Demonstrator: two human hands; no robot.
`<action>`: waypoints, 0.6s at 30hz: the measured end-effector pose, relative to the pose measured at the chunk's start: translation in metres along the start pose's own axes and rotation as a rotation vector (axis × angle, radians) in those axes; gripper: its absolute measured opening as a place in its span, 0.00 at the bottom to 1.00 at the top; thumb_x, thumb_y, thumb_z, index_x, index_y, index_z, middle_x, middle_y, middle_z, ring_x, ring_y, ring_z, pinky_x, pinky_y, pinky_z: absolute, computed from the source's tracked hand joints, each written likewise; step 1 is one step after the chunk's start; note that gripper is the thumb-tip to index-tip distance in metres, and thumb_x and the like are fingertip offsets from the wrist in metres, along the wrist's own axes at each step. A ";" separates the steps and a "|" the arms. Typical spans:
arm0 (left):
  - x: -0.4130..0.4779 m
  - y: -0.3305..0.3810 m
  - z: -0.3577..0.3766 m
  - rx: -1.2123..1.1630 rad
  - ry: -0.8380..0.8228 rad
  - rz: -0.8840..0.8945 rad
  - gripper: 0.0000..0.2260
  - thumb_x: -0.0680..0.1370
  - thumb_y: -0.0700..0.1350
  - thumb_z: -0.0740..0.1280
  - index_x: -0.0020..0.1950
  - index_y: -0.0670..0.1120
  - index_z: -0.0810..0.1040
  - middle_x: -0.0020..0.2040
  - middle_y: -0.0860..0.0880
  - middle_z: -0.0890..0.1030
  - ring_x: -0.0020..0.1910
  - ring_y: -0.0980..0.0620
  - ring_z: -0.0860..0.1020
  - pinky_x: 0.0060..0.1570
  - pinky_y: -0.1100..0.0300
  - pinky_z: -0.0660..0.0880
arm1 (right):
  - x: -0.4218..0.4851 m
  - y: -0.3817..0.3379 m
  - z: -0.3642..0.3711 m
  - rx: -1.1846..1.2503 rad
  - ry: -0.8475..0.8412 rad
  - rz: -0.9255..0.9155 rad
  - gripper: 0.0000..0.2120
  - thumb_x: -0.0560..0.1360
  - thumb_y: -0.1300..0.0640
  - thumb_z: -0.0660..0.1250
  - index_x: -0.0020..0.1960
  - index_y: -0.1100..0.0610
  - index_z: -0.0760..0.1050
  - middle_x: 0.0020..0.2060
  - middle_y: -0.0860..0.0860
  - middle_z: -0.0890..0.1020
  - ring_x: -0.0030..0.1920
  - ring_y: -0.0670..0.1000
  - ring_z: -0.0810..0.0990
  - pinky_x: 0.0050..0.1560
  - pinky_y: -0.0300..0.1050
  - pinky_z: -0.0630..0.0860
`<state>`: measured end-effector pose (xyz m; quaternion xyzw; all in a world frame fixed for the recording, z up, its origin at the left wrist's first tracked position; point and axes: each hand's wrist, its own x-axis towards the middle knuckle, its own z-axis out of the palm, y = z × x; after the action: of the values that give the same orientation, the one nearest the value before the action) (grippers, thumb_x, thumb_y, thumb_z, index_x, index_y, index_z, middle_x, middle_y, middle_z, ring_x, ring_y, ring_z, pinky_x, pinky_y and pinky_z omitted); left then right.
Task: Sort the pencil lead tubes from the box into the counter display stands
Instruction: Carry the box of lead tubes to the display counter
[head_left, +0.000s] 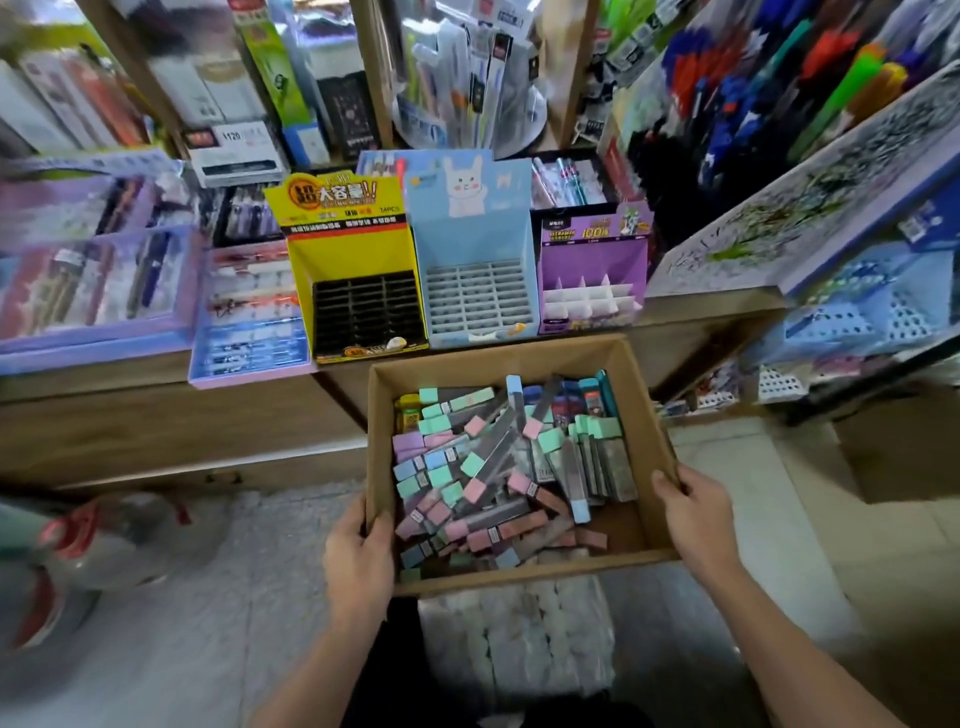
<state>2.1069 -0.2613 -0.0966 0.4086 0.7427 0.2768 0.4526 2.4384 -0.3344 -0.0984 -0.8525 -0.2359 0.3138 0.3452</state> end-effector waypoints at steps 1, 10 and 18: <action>0.004 -0.001 0.001 0.002 0.000 -0.003 0.10 0.82 0.41 0.65 0.56 0.52 0.83 0.40 0.60 0.85 0.40 0.62 0.83 0.31 0.67 0.76 | 0.004 0.001 0.003 0.003 -0.006 0.005 0.08 0.83 0.58 0.66 0.53 0.56 0.83 0.45 0.56 0.85 0.48 0.57 0.83 0.57 0.59 0.80; 0.034 -0.006 0.010 -0.036 -0.029 -0.064 0.13 0.82 0.41 0.65 0.60 0.57 0.80 0.49 0.56 0.85 0.50 0.54 0.83 0.49 0.47 0.83 | 0.023 -0.007 0.019 -0.087 0.018 0.023 0.07 0.82 0.58 0.66 0.50 0.50 0.82 0.44 0.53 0.86 0.48 0.56 0.83 0.55 0.58 0.80; 0.063 0.002 0.007 0.022 -0.181 -0.203 0.15 0.83 0.43 0.64 0.68 0.55 0.75 0.53 0.55 0.82 0.51 0.55 0.80 0.49 0.54 0.80 | 0.032 -0.025 0.015 -0.320 -0.073 0.046 0.08 0.83 0.57 0.64 0.50 0.59 0.79 0.42 0.58 0.83 0.44 0.58 0.81 0.46 0.53 0.77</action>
<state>2.0972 -0.2057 -0.1266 0.3598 0.7393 0.1833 0.5389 2.4457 -0.2919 -0.1006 -0.8898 -0.2759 0.3106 0.1889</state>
